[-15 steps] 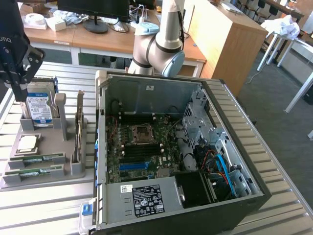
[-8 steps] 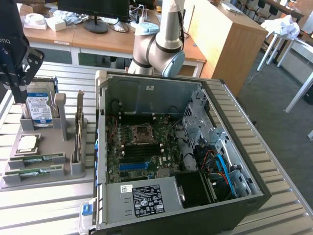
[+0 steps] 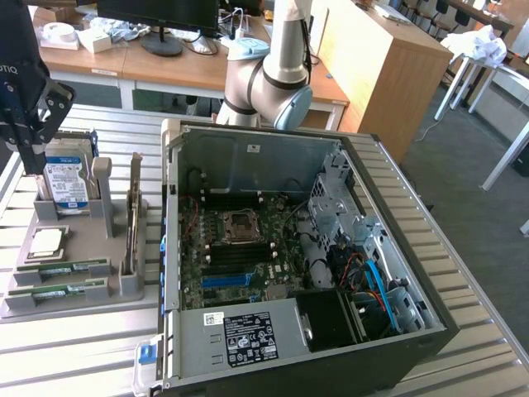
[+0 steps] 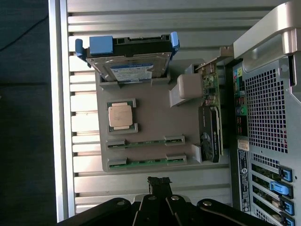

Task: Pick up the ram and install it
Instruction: 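Pick up the ram and move it above insertion slot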

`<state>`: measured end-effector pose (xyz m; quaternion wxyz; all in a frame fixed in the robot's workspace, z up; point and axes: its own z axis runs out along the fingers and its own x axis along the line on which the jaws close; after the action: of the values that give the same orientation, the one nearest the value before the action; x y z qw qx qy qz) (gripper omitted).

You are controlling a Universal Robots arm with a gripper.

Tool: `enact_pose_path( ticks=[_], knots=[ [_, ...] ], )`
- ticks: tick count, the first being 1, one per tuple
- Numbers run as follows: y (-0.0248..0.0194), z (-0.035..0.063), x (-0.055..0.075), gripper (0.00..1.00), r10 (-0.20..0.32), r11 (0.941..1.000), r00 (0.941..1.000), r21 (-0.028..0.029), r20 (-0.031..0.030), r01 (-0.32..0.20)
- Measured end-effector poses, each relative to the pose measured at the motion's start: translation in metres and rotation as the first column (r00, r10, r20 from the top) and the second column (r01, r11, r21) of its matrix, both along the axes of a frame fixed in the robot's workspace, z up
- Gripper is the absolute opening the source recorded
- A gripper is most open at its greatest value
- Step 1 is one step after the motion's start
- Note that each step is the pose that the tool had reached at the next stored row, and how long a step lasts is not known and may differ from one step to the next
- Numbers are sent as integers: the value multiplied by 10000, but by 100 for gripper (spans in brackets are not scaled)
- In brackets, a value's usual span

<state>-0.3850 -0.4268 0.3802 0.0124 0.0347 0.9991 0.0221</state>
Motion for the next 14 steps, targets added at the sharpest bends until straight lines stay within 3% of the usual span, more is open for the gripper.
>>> enact_pose_path(
  ticks=[7,11,14],
  knots=[
    [0,0,0,10,136,9999,9999,-1,-1,-136],
    [0,0,0,10,671,9977,9977,0,0,-671],
    [0,-1,0,10,1220,9925,9925,-1,0,-1220]
  ],
)
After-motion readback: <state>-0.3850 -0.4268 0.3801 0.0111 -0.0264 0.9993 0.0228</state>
